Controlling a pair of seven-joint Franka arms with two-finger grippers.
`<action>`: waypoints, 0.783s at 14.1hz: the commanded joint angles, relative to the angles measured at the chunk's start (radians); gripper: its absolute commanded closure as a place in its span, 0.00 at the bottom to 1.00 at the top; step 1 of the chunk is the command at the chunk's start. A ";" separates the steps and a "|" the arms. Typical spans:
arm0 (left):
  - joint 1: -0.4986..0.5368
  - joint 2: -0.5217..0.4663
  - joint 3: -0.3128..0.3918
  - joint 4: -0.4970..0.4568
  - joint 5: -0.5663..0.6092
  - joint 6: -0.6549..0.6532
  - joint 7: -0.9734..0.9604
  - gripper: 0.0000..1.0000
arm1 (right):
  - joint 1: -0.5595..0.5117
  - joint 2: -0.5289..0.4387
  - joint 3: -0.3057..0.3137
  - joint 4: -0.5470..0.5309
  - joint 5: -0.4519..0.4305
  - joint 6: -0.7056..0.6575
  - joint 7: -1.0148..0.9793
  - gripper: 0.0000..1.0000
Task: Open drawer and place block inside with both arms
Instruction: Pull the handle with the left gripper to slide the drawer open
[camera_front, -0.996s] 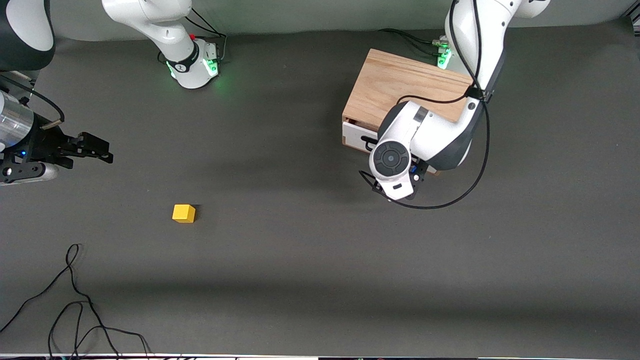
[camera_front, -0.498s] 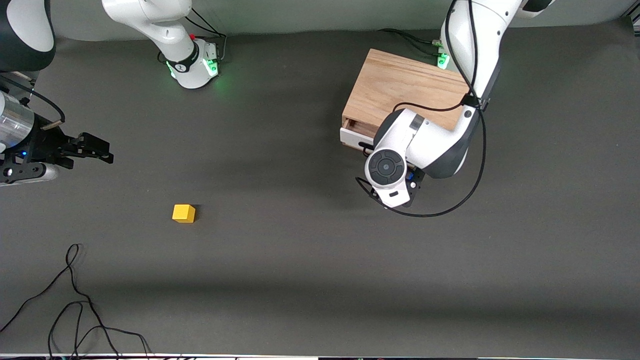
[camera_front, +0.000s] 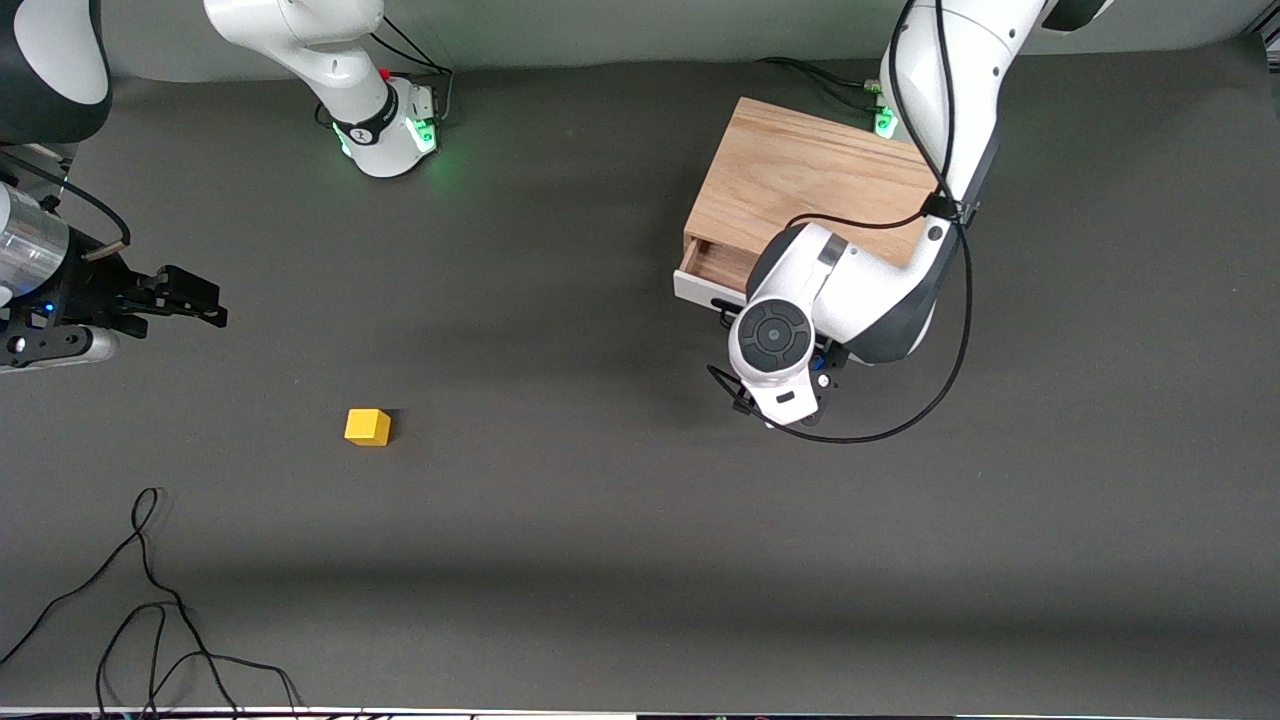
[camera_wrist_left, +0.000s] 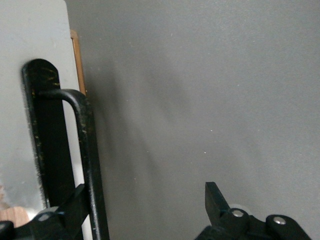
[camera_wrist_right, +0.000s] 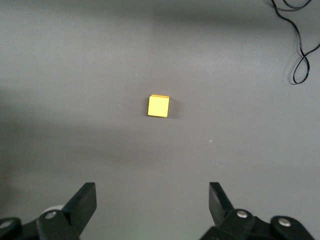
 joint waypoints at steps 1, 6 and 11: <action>-0.004 0.092 0.008 0.095 0.022 0.184 -0.002 0.00 | 0.004 0.006 -0.004 0.016 0.010 -0.004 -0.010 0.00; -0.004 0.097 0.008 0.097 0.045 0.247 -0.010 0.00 | 0.004 0.006 -0.004 0.016 0.010 -0.004 -0.012 0.00; -0.004 0.095 0.008 0.105 0.060 0.306 -0.011 0.00 | 0.003 0.006 -0.004 0.014 0.009 -0.004 -0.012 0.00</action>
